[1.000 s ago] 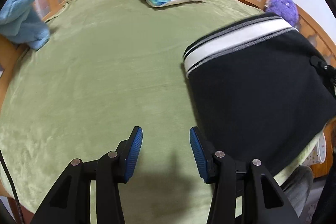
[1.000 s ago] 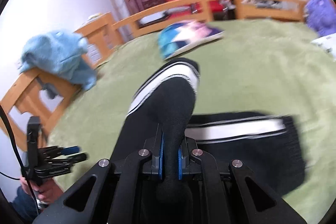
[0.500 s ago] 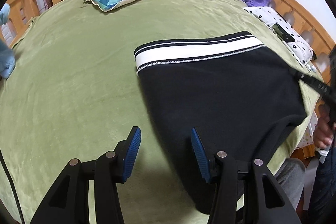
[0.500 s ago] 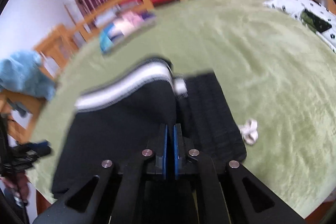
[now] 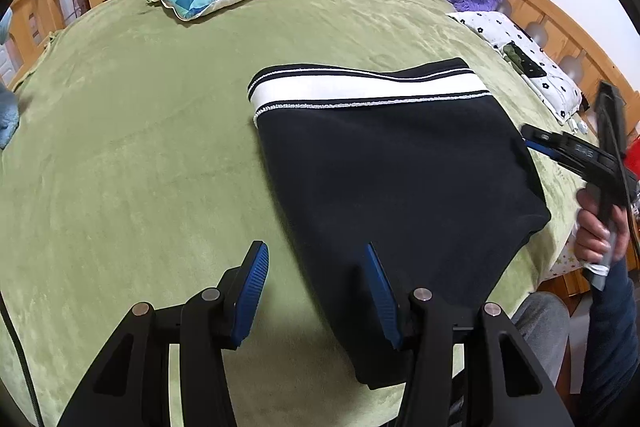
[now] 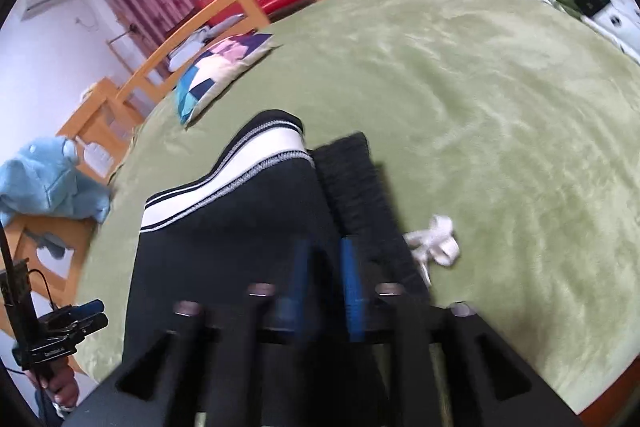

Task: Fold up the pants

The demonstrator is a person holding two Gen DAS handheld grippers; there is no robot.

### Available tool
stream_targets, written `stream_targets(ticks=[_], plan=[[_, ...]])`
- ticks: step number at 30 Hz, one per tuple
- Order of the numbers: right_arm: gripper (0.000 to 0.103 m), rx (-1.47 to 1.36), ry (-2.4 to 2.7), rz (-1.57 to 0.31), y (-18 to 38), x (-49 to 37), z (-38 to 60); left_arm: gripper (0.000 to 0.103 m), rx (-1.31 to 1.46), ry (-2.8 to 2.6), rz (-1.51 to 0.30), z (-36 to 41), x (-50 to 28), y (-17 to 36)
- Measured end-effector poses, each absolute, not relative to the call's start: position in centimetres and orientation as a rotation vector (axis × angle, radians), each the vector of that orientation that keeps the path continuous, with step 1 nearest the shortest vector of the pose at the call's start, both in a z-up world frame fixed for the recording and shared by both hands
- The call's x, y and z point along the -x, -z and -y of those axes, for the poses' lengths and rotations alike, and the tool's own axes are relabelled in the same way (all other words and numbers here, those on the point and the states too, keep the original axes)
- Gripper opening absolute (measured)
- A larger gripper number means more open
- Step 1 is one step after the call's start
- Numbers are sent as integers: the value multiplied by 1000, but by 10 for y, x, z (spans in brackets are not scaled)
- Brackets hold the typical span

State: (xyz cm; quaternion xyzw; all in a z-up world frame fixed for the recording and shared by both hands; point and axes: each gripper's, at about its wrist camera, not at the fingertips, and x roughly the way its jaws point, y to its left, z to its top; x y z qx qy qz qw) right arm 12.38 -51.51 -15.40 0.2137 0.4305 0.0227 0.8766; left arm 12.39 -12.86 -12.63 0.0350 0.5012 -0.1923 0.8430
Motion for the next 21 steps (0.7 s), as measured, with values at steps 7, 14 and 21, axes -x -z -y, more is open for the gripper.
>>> stream_targets(ticks=[7, 14, 21], plan=[[9, -326, -72, -879, 151, -140, 483, 48, -78, 411, -1049, 129, -121, 123], [18, -366, 77, -930, 156, -142, 511, 48, -63, 451, -1069, 138, -121, 130], [43, -354, 68, -916, 158, -101, 502, 55, -107, 493, -1169, 159, -109, 168]])
